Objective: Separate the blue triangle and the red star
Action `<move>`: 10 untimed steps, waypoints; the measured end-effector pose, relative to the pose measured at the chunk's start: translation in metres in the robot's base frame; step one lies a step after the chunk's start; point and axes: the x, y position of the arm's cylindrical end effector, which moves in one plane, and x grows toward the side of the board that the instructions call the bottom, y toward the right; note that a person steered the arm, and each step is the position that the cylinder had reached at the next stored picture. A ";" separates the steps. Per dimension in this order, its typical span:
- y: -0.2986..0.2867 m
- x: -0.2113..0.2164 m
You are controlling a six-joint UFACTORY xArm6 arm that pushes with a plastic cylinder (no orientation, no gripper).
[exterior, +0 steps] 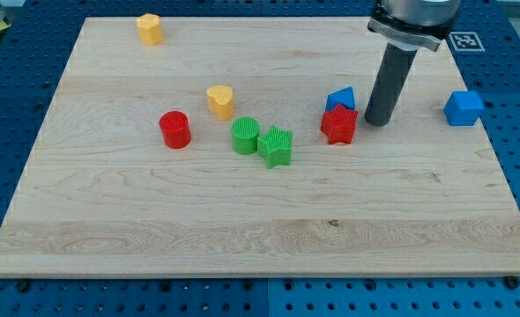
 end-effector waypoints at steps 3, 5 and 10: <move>-0.024 -0.028; -0.017 0.004; -0.058 -0.005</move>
